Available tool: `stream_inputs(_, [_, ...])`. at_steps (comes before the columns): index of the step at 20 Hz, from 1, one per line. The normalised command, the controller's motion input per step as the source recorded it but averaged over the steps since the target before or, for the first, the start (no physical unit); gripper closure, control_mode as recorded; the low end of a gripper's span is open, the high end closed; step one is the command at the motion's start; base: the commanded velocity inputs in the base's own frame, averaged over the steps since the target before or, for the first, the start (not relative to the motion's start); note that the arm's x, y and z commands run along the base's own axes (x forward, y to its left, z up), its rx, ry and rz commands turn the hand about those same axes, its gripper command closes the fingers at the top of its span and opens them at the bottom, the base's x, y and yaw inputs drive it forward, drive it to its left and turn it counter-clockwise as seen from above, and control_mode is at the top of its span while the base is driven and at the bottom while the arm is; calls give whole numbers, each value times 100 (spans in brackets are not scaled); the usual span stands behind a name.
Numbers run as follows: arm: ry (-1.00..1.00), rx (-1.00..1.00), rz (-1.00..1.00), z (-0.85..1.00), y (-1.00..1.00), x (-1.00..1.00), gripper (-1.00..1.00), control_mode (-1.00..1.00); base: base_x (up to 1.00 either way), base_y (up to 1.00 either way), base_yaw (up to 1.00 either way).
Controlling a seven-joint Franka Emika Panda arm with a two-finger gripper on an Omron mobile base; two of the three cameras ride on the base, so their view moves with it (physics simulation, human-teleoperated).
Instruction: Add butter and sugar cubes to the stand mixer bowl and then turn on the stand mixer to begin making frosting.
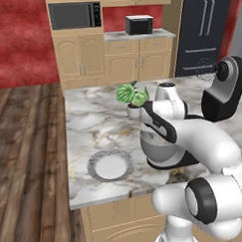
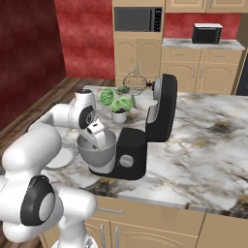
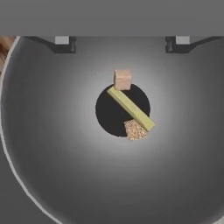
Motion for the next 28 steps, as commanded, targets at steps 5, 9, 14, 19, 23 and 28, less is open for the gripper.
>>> stream_inputs(5, [-9,0,9,65,-8,-10,-100,-100,0,0,0])
stream_inputs(9, [-6,0,7,73,-5,-33,-100,-100,0,0,0])
stream_inputs(14, [-7,0,8,65,-3,-56,-100,-100,0,0,0])
stream_inputs(19, [-11,0,7,42,-10,-66,-100,-100,0,0,0])
stream_inputs(23, [-11,0,8,41,-10,-57,-100,-100,0,0,0])
stream_inputs(28, [-11,0,8,49,-17,-61,-100,-100,0,0,0])
